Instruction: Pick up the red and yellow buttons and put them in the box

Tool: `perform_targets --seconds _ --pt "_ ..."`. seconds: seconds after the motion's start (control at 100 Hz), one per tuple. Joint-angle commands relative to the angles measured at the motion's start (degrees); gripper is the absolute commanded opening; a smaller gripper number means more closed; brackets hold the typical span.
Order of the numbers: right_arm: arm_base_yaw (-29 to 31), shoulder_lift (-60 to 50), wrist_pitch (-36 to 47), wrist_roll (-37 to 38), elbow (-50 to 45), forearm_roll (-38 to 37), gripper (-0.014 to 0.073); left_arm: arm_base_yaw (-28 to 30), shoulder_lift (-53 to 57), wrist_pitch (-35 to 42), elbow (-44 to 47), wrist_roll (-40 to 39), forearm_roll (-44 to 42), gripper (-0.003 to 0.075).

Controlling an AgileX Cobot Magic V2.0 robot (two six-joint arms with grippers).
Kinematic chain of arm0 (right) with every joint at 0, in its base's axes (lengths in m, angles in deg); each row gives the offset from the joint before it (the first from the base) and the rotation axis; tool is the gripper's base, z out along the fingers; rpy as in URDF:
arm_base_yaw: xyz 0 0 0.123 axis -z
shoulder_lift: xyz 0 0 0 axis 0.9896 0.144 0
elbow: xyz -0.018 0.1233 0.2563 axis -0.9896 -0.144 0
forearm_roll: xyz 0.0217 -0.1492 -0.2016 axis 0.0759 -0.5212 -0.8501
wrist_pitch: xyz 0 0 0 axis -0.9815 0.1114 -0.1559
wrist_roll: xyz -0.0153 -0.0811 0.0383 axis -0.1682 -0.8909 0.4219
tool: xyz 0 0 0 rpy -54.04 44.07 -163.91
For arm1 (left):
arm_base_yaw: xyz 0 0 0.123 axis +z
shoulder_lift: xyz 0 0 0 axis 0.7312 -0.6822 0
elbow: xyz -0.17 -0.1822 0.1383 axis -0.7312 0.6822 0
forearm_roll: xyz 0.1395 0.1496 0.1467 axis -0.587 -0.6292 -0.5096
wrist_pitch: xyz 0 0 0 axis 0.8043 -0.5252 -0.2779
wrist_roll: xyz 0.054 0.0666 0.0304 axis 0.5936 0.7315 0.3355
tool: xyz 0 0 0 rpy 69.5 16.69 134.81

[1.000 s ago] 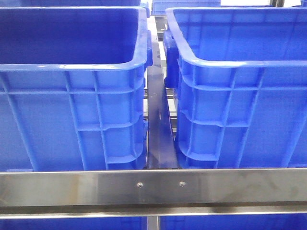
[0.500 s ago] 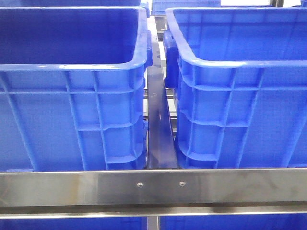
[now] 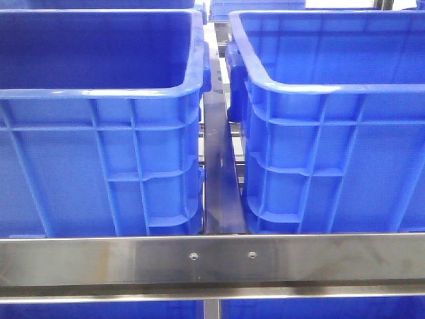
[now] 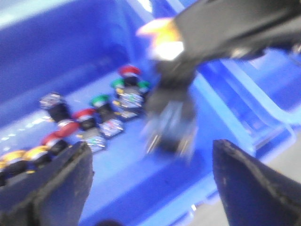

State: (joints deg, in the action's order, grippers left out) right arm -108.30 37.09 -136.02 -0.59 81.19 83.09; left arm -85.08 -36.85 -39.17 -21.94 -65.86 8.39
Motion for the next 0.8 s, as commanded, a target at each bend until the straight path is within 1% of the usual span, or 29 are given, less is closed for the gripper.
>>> perform_targets --seconds 0.0,0.19,0.51,0.64,0.79 --pt "2.6 -2.2 -1.6 -0.9 2.0 3.4 0.0138 1.7 2.0 4.0 -1.8 -0.7 -1.1 0.0485" --pt "8.0 -2.3 -4.1 -0.9 1.9 2.0 0.0138 8.3 2.7 4.0 -1.8 -0.7 -2.8 0.0485" --pt "17.0 -2.3 -8.1 -0.9 1.7 0.3 0.0138 24.0 3.0 4.6 -1.6 -0.7 -3.4 0.0485" --pt "20.2 -2.3 -9.0 -0.9 0.5 -0.1 0.0138 28.5 5.9 7.8 2.3 -0.7 -3.2 0.0485" --pt "23.7 -2.3 -10.0 -0.9 -1.7 -0.1 0.0138 30.7 12.0 11.3 9.0 -0.7 -1.6 0.0484"
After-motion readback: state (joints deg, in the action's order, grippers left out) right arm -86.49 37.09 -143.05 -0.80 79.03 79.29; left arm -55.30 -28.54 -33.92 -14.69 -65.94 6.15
